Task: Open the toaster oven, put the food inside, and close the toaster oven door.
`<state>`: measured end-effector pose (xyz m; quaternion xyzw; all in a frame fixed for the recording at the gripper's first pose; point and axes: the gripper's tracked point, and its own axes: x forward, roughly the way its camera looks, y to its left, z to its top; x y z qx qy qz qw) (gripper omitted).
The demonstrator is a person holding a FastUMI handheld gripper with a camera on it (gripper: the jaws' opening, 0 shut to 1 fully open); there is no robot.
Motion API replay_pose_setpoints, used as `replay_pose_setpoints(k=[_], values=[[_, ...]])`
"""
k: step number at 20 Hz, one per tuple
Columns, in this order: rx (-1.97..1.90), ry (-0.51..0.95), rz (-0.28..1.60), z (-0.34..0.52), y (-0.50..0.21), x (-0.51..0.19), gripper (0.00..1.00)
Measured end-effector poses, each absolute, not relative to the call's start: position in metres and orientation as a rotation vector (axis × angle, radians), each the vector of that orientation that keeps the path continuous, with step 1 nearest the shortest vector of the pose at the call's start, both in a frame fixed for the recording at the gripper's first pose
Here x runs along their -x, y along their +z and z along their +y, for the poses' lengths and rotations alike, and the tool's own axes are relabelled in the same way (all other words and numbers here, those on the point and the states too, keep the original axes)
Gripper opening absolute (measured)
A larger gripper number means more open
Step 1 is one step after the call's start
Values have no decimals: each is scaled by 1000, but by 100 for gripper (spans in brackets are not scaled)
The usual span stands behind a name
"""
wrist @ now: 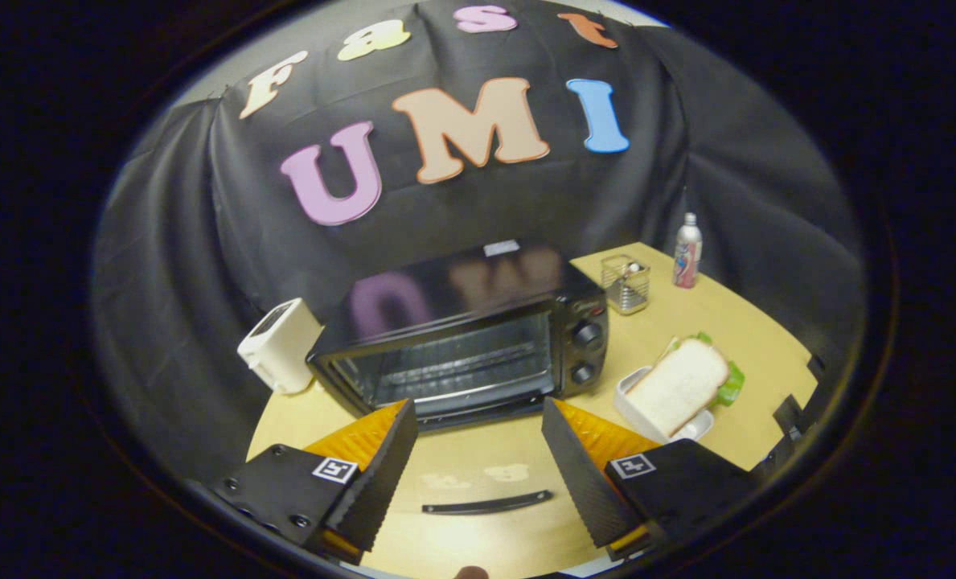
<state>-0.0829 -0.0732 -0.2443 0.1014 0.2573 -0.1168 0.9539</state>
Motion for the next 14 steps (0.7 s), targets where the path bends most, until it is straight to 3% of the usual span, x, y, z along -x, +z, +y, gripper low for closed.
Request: replay_pose_setpoints(k=[8, 14], values=[[-251, -535, 467, -225, -240, 83, 98], [-314, -643, 481, -303, -257, 109, 98]])
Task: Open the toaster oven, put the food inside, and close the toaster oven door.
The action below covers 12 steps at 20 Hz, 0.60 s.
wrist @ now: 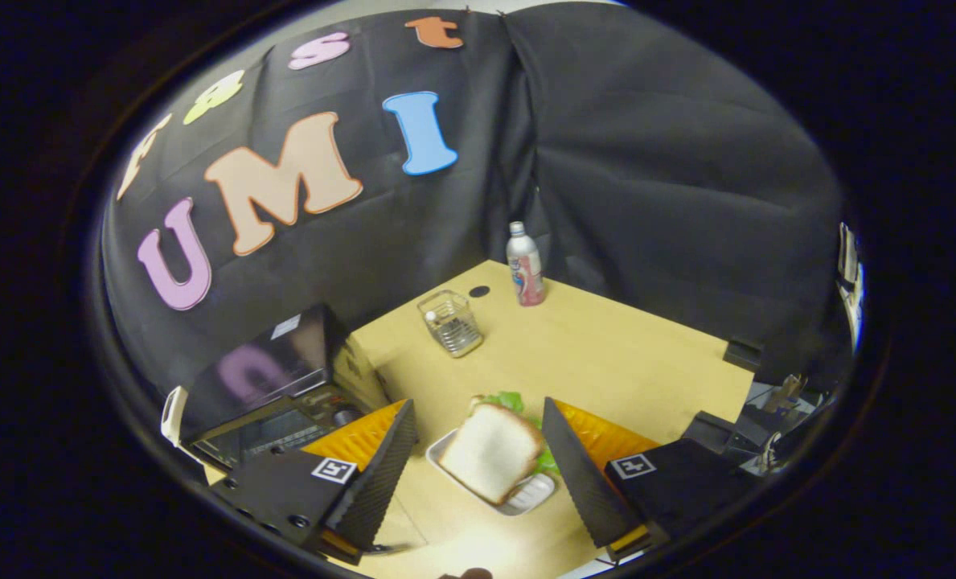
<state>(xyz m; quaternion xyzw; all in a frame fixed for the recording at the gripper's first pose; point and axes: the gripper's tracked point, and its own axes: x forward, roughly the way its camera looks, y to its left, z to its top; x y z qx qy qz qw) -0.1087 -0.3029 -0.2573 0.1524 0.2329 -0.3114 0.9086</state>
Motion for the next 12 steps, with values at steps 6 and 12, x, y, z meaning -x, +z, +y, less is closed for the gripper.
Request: replay_pose_setpoints(k=[6, 12], values=[[-367, -539, 463, -324, -286, 104, 100], [-431, -500, 579, -323, -344, 112, 100]])
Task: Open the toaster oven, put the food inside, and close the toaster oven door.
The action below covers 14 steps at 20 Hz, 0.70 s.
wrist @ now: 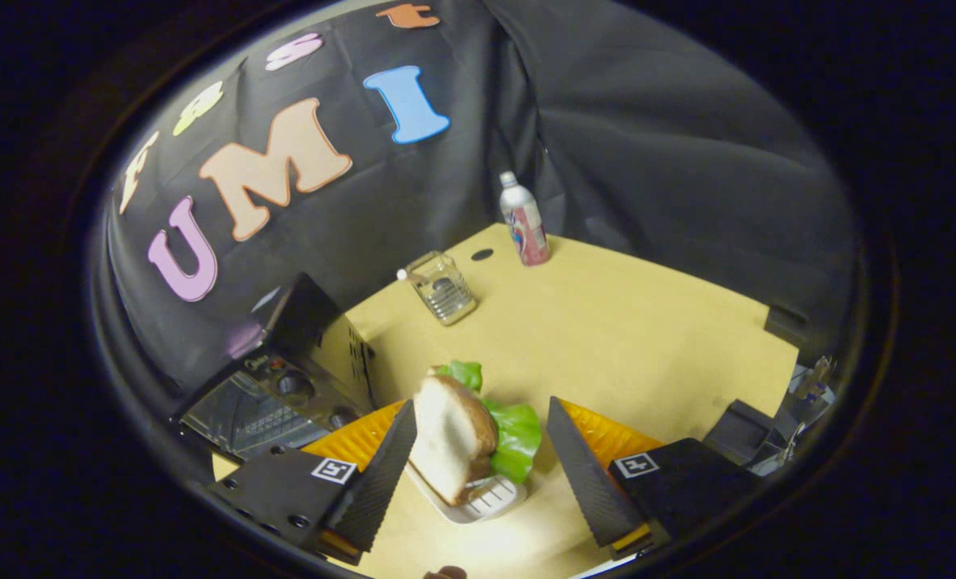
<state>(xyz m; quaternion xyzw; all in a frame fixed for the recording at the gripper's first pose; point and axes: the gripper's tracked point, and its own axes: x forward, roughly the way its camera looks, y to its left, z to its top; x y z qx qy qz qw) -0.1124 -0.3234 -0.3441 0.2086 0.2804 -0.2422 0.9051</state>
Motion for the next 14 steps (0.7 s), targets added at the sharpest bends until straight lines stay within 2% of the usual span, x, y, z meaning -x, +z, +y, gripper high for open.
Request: replay_pose_setpoints(k=[7, 12, 13, 14], values=[[-445, -458, 698, -306, -385, 114, 77], [-483, -457, 677, -300, -388, 110, 61], [-493, -448, 669, -297, -386, 109, 61], [-498, -448, 671, -296, -387, 111, 54]])
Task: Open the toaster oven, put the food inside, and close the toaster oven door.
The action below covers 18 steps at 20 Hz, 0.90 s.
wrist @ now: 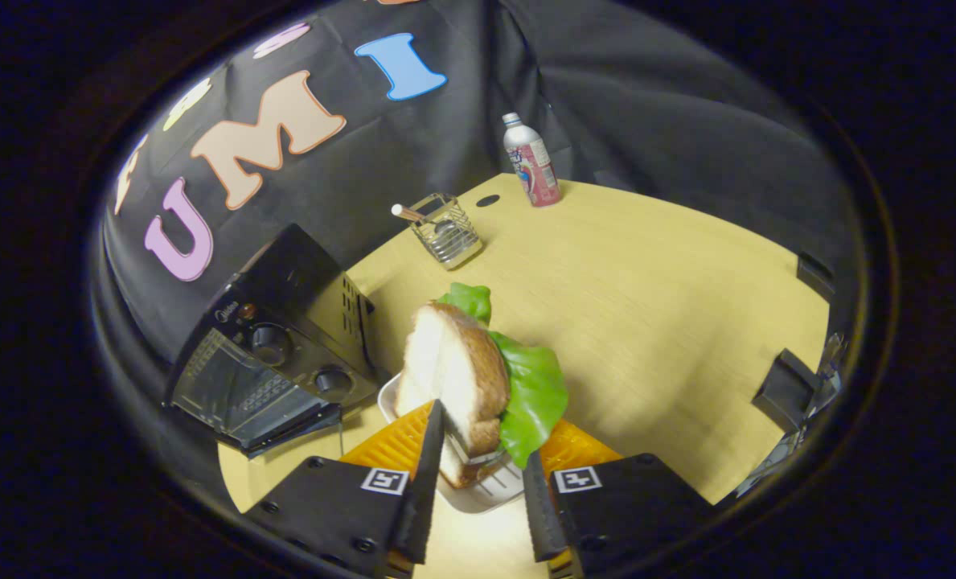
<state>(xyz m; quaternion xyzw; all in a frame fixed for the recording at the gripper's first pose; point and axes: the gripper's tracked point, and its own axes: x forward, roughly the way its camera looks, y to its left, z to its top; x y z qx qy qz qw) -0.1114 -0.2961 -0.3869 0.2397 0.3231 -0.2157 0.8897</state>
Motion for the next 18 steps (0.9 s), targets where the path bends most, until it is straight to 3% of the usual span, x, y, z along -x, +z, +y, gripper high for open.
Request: replay_pose_setpoints(k=[3, 6, 7, 18], values=[[-518, -448, 647, -294, -380, 109, 33], [-538, -458, 623, -290, -372, 107, 33], [-539, -458, 618, -288, -368, 106, 23], [-664, -419, 382, -253, -290, 84, 23]])
